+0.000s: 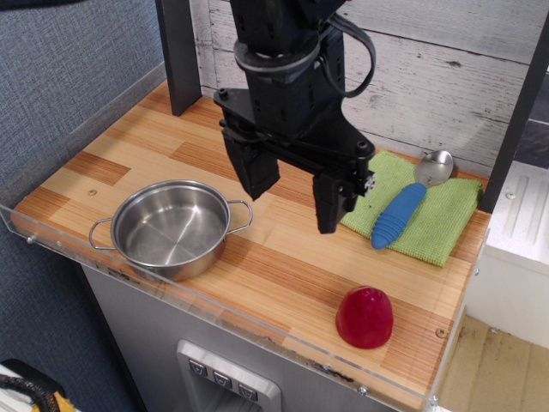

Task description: Put the potato in the front right corner of table

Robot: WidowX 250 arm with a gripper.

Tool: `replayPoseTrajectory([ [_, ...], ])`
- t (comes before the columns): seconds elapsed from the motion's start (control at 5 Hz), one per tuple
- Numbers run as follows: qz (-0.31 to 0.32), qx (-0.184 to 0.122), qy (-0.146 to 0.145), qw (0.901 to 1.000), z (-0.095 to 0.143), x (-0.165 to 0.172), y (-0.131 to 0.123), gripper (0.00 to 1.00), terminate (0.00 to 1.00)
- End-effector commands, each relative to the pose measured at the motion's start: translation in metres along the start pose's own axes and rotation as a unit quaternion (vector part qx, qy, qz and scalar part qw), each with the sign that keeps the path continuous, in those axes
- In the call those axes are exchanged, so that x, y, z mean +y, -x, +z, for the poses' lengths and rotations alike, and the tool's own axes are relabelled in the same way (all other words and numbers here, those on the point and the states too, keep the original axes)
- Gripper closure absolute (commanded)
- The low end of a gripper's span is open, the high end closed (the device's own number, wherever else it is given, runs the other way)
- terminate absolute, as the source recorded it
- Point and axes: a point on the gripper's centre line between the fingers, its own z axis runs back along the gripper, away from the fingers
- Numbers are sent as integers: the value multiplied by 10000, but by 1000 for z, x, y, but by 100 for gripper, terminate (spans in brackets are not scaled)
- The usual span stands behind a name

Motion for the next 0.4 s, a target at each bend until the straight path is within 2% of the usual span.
replayPoseTrajectory([
  [0.0,146,-10,-109,9998,7,1,3,0,0],
  [0.2,146,-10,-109,9998,7,1,3,0,100],
])
